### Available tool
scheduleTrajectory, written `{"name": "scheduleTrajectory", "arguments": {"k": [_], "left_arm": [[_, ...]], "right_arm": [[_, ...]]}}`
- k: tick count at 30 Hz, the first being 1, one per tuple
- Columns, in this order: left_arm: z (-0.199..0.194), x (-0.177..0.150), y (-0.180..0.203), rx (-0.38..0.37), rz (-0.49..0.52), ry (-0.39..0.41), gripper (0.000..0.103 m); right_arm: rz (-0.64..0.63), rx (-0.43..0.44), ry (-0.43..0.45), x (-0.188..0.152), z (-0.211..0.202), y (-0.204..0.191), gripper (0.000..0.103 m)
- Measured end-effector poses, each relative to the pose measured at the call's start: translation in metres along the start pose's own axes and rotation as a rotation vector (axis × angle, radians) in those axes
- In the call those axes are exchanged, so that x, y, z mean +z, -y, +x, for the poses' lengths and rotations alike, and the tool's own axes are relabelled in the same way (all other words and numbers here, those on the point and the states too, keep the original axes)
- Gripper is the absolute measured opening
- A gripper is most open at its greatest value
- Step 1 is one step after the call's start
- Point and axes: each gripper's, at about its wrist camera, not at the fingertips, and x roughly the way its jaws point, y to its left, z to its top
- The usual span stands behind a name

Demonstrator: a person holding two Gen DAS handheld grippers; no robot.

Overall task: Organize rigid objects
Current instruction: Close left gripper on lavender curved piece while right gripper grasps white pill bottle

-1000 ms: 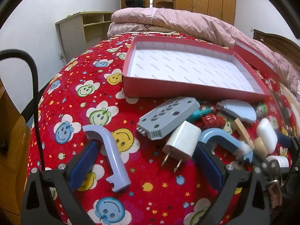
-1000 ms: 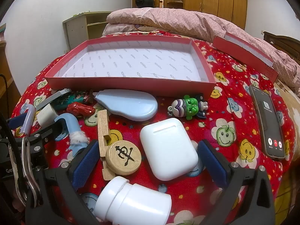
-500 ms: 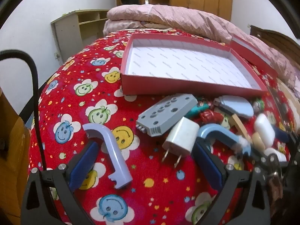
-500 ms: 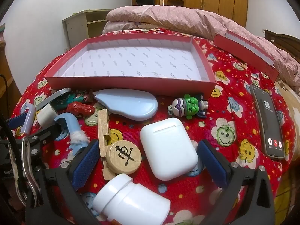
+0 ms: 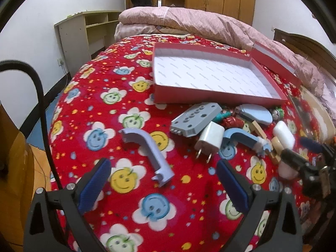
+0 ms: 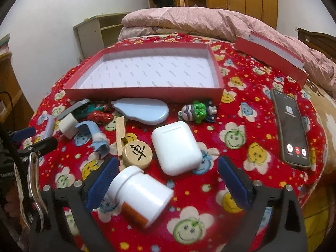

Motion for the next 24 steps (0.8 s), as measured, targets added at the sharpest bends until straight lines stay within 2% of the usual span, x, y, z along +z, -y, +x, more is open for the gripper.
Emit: {"name": "scheduleTrajectory", "arguments": {"k": [8, 17, 23, 24], "left_arm": [[-0.012, -0.001, -0.006, -0.015, -0.015, 0.012, 0.102], [-0.004, 0.028, 0.002, -0.034, -0.023, 0.032, 0.101], [0.014, 0.049, 0.011, -0.002, -0.012, 0.029, 0.100], [0.016, 0.051, 0.011, 0.007, -0.009, 0.019, 0.097]], "right_arm": [[0.026, 0.054, -0.001, -0.005, -0.021, 0.010, 0.097], [0.020, 0.083, -0.004, 0.003, -0.016, 0.010, 0.090], [0.017, 0.083, 0.010, 0.007, -0.015, 0.012, 0.090], [0.016, 0.079, 0.012, 0.007, -0.015, 0.012, 0.090]]}}
